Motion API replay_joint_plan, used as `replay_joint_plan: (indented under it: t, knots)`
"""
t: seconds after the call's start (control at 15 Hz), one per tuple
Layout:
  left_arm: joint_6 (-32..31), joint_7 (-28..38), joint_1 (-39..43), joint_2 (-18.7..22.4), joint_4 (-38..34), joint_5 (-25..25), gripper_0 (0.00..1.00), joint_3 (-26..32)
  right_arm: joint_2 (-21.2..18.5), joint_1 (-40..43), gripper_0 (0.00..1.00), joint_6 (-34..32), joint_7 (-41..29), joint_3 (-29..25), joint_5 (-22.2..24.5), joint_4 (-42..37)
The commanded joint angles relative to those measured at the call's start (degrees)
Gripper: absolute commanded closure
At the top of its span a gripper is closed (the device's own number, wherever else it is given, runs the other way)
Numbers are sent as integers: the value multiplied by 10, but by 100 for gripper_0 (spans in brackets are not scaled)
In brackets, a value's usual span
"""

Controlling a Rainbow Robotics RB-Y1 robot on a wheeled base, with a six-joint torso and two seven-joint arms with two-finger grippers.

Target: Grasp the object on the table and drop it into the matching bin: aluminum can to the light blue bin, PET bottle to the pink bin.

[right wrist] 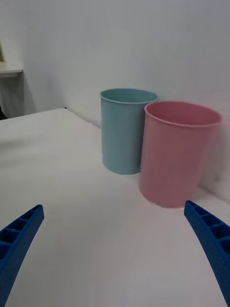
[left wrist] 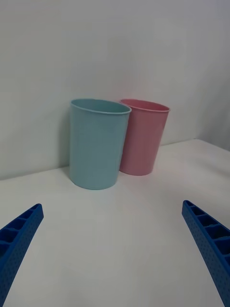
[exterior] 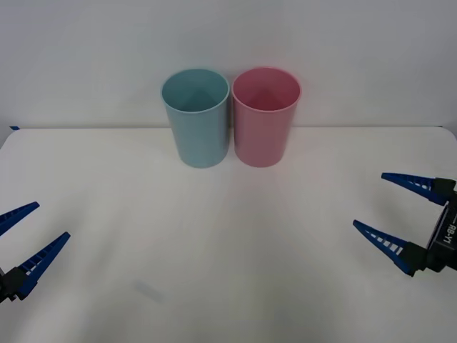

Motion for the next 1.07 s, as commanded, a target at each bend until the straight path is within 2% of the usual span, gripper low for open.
replay_joint_plan:
  t: [0.07,0.2,0.47,1.07]
  knots:
    - [0,0,0,0,0,0,0,0,54,29,0,-53,-6,-62,34,0]
    - [0,0,0,0,0,0,0,0,103,46,0,-89,-12,-106,56,2]
    - [0,0,0,0,0,0,0,0,139,84,0,-93,-21,-128,56,1]
    - [0,0,0,0,0,0,0,0,146,97,0,-93,-27,-125,51,1]
